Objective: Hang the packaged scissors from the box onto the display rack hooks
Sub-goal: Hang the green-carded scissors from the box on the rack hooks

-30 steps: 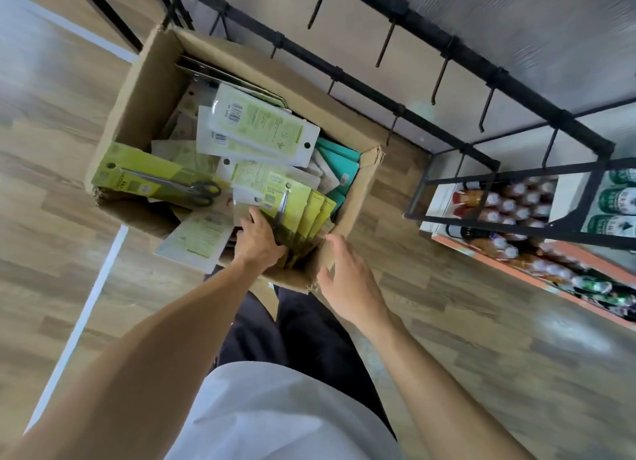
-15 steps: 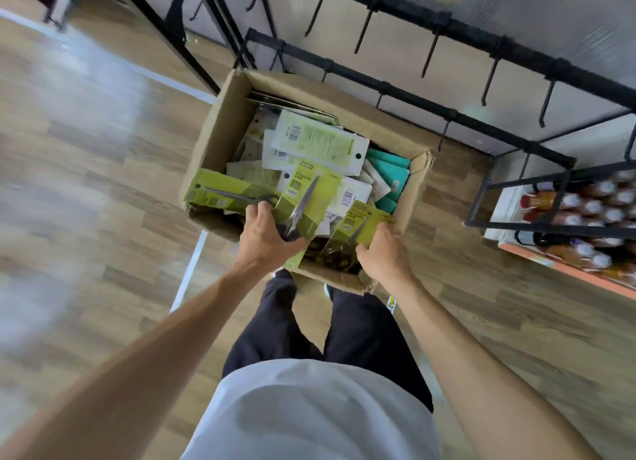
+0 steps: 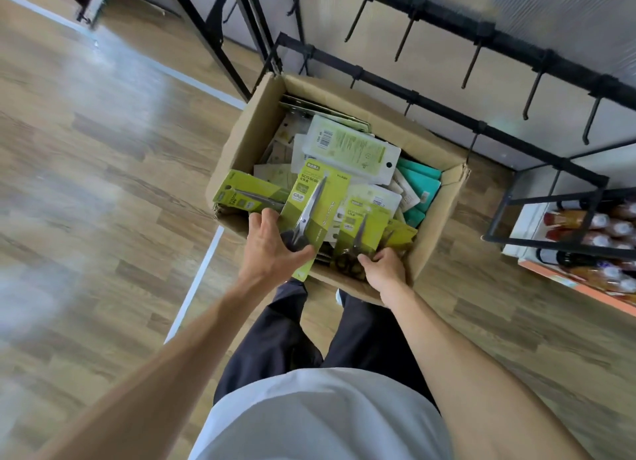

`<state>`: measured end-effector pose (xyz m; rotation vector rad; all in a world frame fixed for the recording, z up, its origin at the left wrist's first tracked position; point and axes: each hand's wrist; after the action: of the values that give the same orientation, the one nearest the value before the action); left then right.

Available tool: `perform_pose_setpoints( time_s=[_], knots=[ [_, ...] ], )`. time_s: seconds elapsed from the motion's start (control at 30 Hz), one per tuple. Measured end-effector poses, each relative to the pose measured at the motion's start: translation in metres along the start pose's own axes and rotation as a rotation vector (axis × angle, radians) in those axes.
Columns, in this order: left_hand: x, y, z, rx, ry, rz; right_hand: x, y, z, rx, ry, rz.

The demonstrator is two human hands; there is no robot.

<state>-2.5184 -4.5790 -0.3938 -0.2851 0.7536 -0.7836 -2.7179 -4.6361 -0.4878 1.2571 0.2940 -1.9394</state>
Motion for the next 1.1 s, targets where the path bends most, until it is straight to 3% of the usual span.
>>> perform_pose_setpoints(
  time_s=[0.17,0.43,0.77,1.0,1.1],
  knots=[
    [0.0,0.014,0.007,-0.001,-0.027,0.025,0.005,0.0,0.0,-0.131,-0.03,0.163],
    [-0.005,-0.008,0.035,-0.054,-0.027,0.02,-0.049,0.018,0.04,-0.034,-0.161,0.386],
    [-0.01,-0.119,0.151,-0.277,-0.148,-0.504,-0.2,0.101,0.171,0.237,-0.389,0.828],
    [-0.008,-0.2,0.212,-0.349,-0.307,-0.838,-0.271,0.139,0.23,0.39,-0.543,1.029],
    [-0.006,-0.22,0.228,-0.39,-0.346,-0.898,-0.294,0.148,0.254,0.383,-0.586,1.091]
  ],
)
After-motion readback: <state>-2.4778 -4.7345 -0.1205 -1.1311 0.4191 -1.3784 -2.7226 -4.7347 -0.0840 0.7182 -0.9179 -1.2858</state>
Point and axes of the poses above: each hand's wrist, its own x-axis towards the middle knuckle, its own z-axis out of the back of the hand, y = z × x, and after that the axes turned 2 degrees about -z, right-handed
